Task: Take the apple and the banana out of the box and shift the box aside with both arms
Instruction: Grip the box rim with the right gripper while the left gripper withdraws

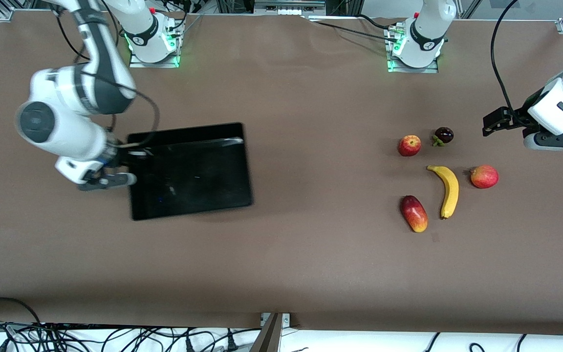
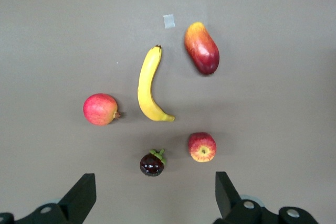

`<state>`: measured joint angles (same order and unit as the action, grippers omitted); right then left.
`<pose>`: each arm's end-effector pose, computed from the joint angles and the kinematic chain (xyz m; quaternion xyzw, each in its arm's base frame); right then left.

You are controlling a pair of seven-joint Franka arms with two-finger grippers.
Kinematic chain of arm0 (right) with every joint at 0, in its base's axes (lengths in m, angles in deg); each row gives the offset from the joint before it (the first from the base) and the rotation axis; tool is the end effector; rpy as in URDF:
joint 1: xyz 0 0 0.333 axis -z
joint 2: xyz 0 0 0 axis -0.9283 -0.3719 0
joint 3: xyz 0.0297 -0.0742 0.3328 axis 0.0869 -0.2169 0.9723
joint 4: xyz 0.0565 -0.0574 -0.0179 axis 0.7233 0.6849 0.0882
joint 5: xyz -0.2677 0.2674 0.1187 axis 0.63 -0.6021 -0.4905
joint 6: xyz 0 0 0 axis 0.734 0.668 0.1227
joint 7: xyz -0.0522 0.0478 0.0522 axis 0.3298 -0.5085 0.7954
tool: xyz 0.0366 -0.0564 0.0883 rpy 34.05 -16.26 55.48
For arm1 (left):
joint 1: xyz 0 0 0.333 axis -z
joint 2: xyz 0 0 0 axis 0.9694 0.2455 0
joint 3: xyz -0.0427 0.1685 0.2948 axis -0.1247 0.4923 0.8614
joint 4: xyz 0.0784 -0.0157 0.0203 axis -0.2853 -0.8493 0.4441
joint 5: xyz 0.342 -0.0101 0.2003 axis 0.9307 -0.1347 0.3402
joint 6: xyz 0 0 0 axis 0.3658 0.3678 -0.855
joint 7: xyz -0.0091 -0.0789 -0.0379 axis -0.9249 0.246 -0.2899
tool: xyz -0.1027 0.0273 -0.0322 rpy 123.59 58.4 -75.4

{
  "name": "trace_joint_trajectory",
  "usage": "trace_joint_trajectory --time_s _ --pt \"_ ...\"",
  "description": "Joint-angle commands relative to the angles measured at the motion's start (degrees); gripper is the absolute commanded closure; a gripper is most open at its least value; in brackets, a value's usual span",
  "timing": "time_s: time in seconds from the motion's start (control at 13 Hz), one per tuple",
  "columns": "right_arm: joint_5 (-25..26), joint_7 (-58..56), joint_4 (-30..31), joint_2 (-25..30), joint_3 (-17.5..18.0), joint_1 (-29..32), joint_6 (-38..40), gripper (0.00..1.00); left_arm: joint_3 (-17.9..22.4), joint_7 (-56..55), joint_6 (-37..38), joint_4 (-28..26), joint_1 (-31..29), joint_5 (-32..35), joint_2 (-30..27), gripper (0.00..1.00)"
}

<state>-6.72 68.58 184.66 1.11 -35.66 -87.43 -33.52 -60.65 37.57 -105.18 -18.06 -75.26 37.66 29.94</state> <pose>0.5900 0.0698 0.3826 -0.9947 -0.0804 0.0629 0.0082 0.5576 -0.0011 0.5668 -0.9996 0.0147 0.0258 0.0036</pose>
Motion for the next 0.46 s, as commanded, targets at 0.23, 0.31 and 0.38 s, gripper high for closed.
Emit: trace_joint_trajectory --time_s 0.23,0.31,0.38 --pt "-3.2 -9.97 19.77 3.53 -7.51 -0.08 -20.94 1.0 -0.77 -0.89 -1.23 -0.86 -1.85 -0.28 -1.44 0.0" --pt "-4.95 -10.06 20.57 2.57 -7.51 -0.08 -22.36 1.0 -1.03 -0.89 -1.59 -0.52 -1.68 -0.19 -1.0 0.0" --pt "-5.32 -9.98 20.93 1.78 -7.51 -0.08 -23.59 1.0 -1.12 -0.98 -1.76 -0.43 -1.67 -0.1 -1.0 0.0"
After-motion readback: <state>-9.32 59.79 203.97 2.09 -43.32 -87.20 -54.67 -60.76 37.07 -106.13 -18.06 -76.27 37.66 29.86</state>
